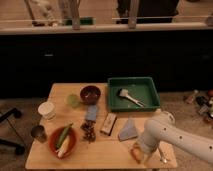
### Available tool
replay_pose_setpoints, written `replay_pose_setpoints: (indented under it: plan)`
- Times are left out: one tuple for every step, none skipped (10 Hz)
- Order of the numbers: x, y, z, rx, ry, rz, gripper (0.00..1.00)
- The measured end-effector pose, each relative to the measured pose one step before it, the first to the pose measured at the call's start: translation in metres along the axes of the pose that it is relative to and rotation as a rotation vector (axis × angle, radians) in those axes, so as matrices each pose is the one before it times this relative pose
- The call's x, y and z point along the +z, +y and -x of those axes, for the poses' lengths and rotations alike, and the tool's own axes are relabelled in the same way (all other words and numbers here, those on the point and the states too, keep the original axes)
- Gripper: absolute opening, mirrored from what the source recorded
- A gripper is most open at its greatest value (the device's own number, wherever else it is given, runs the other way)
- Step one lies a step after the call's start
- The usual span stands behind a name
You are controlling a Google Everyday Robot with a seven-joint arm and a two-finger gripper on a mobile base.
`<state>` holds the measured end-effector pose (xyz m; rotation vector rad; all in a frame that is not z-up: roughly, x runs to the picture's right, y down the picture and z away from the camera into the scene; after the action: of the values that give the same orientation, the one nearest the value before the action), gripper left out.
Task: Place apple in purple bowl
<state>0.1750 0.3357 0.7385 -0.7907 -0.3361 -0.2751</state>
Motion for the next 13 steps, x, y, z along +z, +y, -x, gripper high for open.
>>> replay_pose_setpoints:
  plan:
    - [-0.00102, 0.00082, 0.00001, -0.00012, -0.00059, -0.0014, 0.05]
    - [-0.00253, -0.00015, 0.00152, -0.00573, -0.00218, -0.00911, 0.0]
    - [-0.00254, -0.00006, 0.00187, -0.00549, 0.00121, -0.00442, 0.0]
    - [-0.00427, -0.0013, 0.00369, -0.01205, 0.00191, -0.00814, 0.0]
    - [-0.00331, -0.00147, 0.0033, -0.01108, 0.0013, -0.0069, 0.0]
    - [-0.0025, -0.00055, 0.00161, -0.00589, 0.00128, -0.00507, 0.0]
    - [-0.00487, -0.00085, 0.0027, -0.01283, -0.00052, -0.0091, 0.0]
    - [-0.00513, -0.00117, 0.00099, -0.00838, -0.00001, -0.00688, 0.0]
    - [-0.00933, -0.00325, 0.00162, -0.01077, 0.00222, -0.01335, 0.0]
    - [-0.01042, -0.00321, 0.00199, -0.01358, 0.00756, -0.00874, 0.0]
    - [-0.00789, -0.00332, 0.00124, -0.00984, 0.00631, -0.01099, 0.0]
    - [-0.01058, -0.00502, -0.00107, -0.00811, 0.01137, -0.01465, 0.0]
    - [-0.00777, -0.0033, -0.00275, -0.0048, 0.01161, -0.00642, 0.0]
